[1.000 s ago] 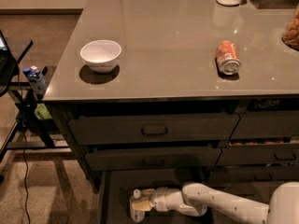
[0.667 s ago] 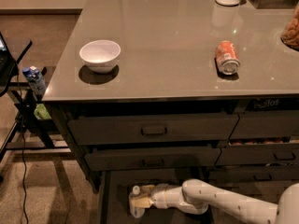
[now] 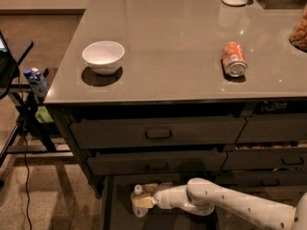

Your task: Pick blue plastic bottle from bottom drawer and place on counter

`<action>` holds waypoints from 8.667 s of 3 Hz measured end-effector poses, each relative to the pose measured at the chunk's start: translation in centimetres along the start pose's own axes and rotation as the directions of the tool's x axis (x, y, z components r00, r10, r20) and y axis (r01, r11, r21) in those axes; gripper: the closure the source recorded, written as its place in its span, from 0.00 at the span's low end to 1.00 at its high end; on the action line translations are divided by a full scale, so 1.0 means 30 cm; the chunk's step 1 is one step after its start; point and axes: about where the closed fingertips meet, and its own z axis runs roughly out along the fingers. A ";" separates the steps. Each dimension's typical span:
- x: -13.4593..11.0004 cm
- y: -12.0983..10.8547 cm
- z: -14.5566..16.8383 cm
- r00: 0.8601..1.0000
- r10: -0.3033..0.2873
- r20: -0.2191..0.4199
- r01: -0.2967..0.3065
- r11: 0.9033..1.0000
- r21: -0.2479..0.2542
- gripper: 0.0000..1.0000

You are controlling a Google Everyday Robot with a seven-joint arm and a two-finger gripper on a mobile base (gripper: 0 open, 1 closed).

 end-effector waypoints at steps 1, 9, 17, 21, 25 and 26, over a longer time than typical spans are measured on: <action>-0.071 0.010 -0.058 1.000 -0.007 0.005 0.007 0.999 0.031 1.00; -0.828 0.333 -0.538 0.973 -0.225 0.050 0.209 0.953 0.218 1.00; -1.275 0.597 -1.013 0.924 -0.383 0.009 0.355 0.864 0.357 1.00; -1.519 0.702 -1.191 0.851 -0.523 0.045 0.449 0.769 0.455 1.00; -1.757 0.549 -1.157 0.863 -0.494 0.105 0.420 0.817 0.394 1.00; -1.786 0.571 -1.122 0.856 -0.505 0.110 0.434 0.818 0.377 1.00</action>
Offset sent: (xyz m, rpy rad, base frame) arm 0.0181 -0.0286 0.1460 -0.0860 -0.1296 -0.0960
